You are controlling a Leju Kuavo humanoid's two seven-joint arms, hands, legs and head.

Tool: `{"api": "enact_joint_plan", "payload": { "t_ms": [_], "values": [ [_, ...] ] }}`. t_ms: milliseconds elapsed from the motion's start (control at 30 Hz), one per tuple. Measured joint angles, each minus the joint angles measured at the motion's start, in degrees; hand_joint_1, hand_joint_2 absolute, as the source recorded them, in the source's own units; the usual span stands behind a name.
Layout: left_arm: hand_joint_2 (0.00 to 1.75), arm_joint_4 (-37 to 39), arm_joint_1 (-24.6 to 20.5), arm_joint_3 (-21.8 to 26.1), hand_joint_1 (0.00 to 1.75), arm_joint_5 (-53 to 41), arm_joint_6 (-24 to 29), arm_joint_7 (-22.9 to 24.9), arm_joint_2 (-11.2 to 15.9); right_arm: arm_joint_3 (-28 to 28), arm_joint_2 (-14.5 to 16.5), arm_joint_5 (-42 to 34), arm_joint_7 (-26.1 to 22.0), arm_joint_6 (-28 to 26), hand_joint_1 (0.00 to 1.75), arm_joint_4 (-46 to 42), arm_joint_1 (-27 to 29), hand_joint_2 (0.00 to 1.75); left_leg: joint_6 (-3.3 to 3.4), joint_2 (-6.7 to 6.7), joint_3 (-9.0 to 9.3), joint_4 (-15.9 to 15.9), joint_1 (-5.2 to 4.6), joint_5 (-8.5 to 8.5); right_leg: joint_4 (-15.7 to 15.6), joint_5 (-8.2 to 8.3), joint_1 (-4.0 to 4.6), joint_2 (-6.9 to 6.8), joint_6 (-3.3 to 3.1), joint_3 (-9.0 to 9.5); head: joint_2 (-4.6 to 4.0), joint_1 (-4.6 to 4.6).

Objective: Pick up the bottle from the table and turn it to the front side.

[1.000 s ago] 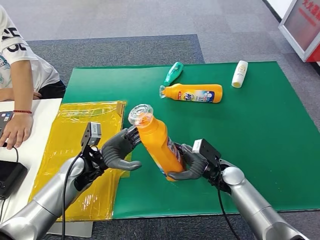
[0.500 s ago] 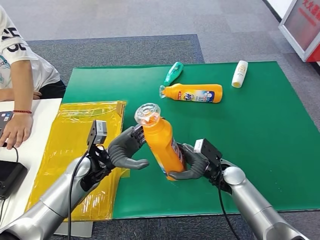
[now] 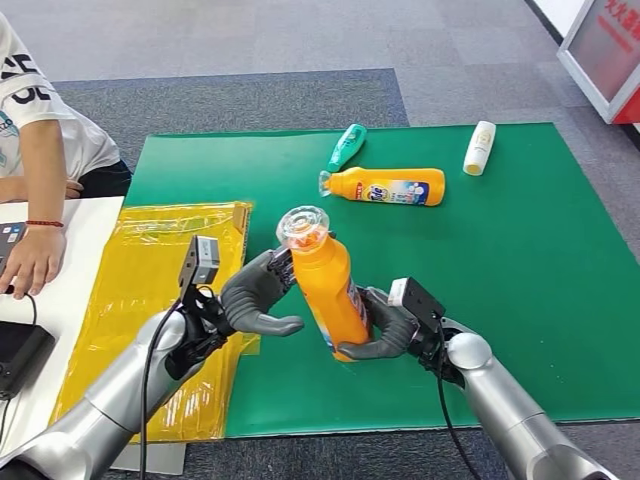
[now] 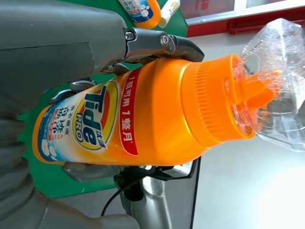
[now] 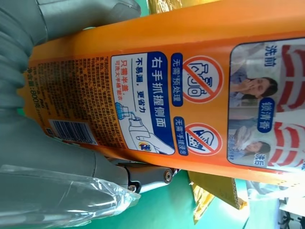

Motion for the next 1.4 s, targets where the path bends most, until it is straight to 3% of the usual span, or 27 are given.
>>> {"api": "enact_joint_plan", "payload": {
  "t_ms": [600, 1167, 1400],
  "values": [
    [1.75, 1.2, -1.3, -0.1, 0.00, -2.9, 1.3, -0.6, -0.5, 0.0, 0.0, 0.1, 0.3, 0.1, 1.75, 0.1, 0.0, 1.75, 0.00, 0.00, -0.01, 0.0, 0.00, 0.00, 0.0, 0.00, 0.00, 0.00, 0.00, 0.00, 0.00, 0.00],
    [1.75, 3.9, -2.1, -0.3, 0.00, -3.7, 0.4, -2.2, -1.4, 1.5, -0.1, -2.2, -0.8, 6.5, 1.75, -1.9, -0.4, 1.75, 0.01, 0.00, -0.01, 0.0, 0.00, -0.01, 0.0, 0.00, 0.00, 0.00, 0.01, -0.01, 0.00, -0.01],
    [1.75, 3.9, -2.1, 0.0, 0.00, -3.8, 0.2, -2.4, -1.3, 3.5, -0.5, -2.6, 0.6, 6.0, 1.75, -4.7, -0.3, 1.75, 0.01, 0.00, -0.02, 0.0, 0.00, 0.00, 0.0, 0.00, 0.00, 0.00, 0.01, -0.01, 0.00, 0.00]
  ]
}}
